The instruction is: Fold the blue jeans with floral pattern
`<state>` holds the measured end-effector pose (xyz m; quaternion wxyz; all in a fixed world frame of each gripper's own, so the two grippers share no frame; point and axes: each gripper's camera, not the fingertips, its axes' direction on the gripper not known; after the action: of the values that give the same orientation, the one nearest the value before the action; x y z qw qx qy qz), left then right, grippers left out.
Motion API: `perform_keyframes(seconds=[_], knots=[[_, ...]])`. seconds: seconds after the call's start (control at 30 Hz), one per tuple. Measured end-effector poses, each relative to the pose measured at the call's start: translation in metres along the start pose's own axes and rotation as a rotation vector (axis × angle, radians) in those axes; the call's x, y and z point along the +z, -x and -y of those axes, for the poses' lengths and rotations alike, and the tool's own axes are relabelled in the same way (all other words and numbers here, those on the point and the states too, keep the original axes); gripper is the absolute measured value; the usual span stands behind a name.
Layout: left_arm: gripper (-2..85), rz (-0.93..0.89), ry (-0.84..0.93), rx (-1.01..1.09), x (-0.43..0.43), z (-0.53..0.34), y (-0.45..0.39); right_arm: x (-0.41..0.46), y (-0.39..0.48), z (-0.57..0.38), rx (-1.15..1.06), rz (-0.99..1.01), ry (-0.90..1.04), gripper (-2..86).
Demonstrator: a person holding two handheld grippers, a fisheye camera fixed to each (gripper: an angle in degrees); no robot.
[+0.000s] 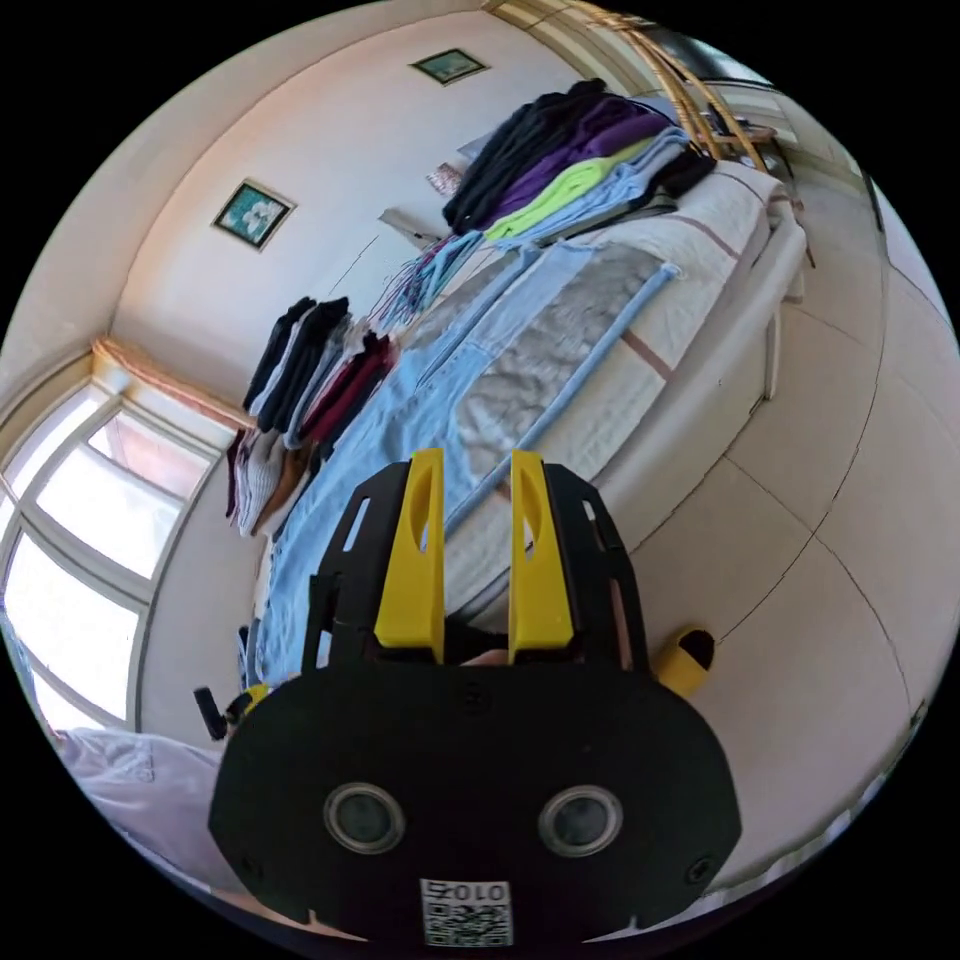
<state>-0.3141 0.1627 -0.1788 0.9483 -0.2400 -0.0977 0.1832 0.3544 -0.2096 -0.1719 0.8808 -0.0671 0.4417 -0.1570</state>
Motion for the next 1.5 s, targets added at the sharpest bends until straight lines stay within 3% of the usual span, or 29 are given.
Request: perform_keyframes(seconds=[0.13,0.27,0.4,0.53,0.67,0.97,1.1,1.5], knots=[[8.0,-0.154,-0.114,-0.213,-0.008,-0.022,0.042,0.014,-0.041,0.036,0.117,-0.072,-0.017,10.7],[8.1,-0.152,-0.137,-0.259,-0.016,-0.029,0.054,0.032,-0.064,0.051,0.157,-0.011,0.056,8.8],[9.1,-0.135,-0.143,-0.271,-0.027,-0.03,0.058,0.017,-0.049,0.054,0.082,-0.052,0.041,5.4],[10.9,-0.206,-0.145,-0.282,-0.03,-0.031,0.068,-0.015,-0.038,0.052,-0.029,0.092,-0.039,3.4],[12.8,-0.238,-0.097,-0.282,-0.027,-0.025,0.073,-0.036,-0.02,0.048,-0.138,0.059,-0.026,2.1],[14.6,-0.344,-0.193,-0.359,-0.044,-0.034,0.094,-0.112,0.04,0.032,-0.341,0.145,-0.164,1.3],[15.1,-0.334,-0.155,-0.406,-0.047,-0.042,0.104,-0.137,0.062,0.022,-0.398,0.159,-0.202,1.3],[15.1,-0.472,-0.266,-0.498,-0.056,-0.056,0.134,-0.188,0.108,-0.016,-0.502,0.114,-0.261,1.3]])
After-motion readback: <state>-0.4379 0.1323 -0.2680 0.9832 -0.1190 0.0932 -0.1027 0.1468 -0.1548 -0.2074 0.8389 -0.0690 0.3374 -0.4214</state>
